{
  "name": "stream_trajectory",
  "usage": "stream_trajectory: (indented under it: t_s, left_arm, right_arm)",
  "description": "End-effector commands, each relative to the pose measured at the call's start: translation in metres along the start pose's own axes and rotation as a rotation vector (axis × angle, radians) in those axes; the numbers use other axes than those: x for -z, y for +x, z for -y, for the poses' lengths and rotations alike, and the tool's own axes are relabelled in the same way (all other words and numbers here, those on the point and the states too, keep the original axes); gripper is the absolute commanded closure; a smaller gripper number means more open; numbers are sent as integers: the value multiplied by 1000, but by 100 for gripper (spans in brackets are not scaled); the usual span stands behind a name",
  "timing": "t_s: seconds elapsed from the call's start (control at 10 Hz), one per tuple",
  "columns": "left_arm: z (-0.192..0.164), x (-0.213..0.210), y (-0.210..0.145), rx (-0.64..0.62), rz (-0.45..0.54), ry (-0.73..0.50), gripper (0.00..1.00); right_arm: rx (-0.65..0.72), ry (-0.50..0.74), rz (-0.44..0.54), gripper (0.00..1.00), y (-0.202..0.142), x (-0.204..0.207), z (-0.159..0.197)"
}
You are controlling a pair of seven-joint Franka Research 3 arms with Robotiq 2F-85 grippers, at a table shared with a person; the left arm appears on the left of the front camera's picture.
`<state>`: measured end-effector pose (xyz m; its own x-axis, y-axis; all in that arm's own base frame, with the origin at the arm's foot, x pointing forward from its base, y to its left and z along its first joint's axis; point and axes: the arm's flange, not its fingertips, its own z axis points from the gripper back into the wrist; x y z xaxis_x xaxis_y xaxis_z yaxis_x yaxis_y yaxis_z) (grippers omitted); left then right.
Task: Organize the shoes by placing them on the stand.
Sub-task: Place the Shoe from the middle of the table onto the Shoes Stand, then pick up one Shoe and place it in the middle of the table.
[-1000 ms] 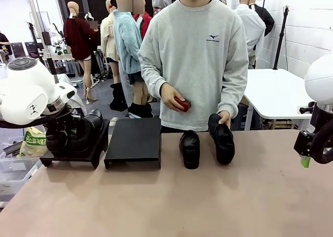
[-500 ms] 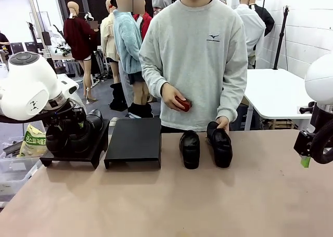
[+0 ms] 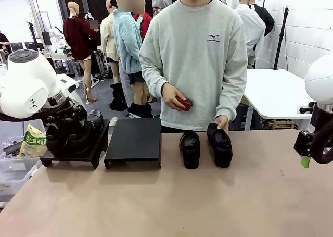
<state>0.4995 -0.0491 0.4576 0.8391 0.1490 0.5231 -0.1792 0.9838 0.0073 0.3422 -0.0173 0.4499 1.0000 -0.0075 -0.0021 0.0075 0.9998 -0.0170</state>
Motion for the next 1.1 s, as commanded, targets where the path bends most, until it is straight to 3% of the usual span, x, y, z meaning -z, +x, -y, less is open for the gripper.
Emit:
stream_trajectory:
  t_s: [0.0, 1.0]
  left_arm:
    - [1, 2, 0, 1, 1, -2, 0]
    - [1, 2, 0, 1, 1, -2, 0]
  right_arm:
    - [6, -2, -5, 0, 0, 1, -1]
    - [6, -2, -5, 0, 0, 1, -1]
